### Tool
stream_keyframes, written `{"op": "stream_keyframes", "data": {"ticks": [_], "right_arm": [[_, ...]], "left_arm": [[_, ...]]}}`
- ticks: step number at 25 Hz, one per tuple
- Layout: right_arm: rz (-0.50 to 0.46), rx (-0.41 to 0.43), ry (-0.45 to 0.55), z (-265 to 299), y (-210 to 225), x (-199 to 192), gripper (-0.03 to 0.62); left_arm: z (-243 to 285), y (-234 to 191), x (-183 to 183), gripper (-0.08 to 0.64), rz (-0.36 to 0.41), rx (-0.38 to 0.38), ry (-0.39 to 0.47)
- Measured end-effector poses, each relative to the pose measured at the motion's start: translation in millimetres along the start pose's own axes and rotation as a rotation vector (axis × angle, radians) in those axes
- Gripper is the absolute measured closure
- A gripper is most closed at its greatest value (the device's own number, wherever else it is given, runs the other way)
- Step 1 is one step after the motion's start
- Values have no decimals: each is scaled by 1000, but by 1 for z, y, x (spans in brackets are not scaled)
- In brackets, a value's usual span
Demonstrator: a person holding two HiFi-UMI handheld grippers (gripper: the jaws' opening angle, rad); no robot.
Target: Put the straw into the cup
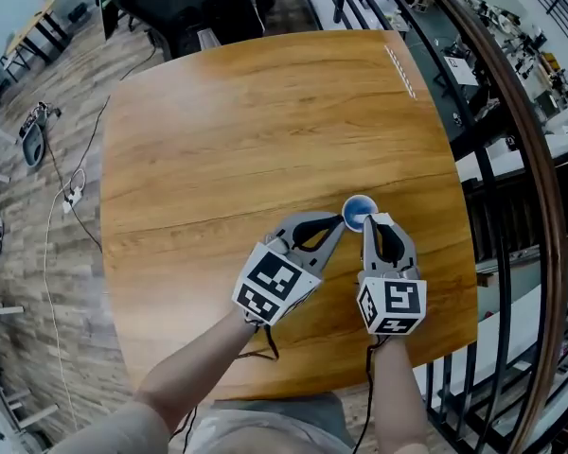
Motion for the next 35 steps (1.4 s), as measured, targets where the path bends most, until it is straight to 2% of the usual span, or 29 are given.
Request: {"op": "stream_keyframes", "data": {"ticks": [3,7,11,16,29,35], "right_arm": [[2,18,-13,2,-3,-6,541],[1,23,-12,-1,-7,-5,540],[2,28,7,-3,-7,7,489],[-44,15,38,-13,-13,26,479],[-58,14,171,-60,-41,136,480],[-27,40,227,-95,-55,185,529]], "left_arm": [[-2,3,-4,548,-12,-8,2],[-6,6,-3,546,15,-8,-3],[-8,3,9,546,31,-3,7],[-22,6,26,546,13,11,58],[-66,38,133,546,113,11,179],[-97,64,183,546,165,14,258]]}}
Point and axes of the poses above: the fingertips, and each gripper's own axes: z forward along the fingers, y to its right, x out of its top, the point moved 9 cm from there along -z, backward along the fingers, and after that the axes turned 10 degrees about y, right-handed, at the moved point
